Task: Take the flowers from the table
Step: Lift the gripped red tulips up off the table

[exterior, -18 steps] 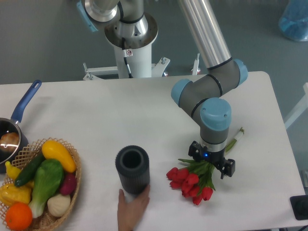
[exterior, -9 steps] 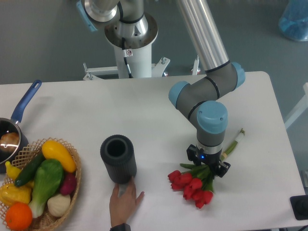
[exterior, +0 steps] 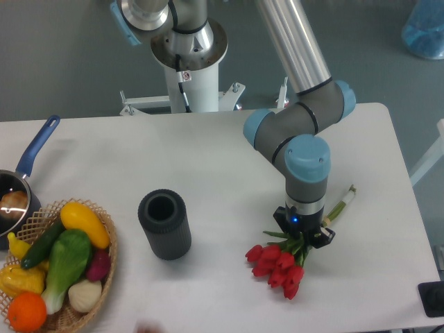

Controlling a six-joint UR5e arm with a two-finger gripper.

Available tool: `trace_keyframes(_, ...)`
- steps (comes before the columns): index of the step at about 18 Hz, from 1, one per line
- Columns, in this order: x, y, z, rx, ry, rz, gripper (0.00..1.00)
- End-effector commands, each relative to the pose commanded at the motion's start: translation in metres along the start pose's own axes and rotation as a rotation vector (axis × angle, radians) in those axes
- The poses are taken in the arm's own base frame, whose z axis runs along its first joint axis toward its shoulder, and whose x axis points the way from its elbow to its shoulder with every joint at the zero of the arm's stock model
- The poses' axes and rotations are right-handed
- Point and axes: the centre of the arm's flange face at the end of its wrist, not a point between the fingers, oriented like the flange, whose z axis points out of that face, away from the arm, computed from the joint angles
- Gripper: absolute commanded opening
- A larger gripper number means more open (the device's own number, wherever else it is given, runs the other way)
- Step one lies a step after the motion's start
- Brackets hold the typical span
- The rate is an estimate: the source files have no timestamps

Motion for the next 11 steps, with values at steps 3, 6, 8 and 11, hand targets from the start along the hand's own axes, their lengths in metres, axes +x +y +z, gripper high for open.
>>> trace_keyframes(3, -0.012, 0.014, -0.028, -0.014, 0.007, -0.031, 0.03)
trace_keyframes(6, -0.033, 0.019, -0.042, -0.023, 0.034, -0.049, 0.03)
trace_keyframes(8, -0.042, 0.014, -0.053, -0.025, 0.051, -0.048, 0.03)
trace_keyframes(11, -0.046, 0.011, -0.061, -0.030, 0.069, -0.034, 0.02)
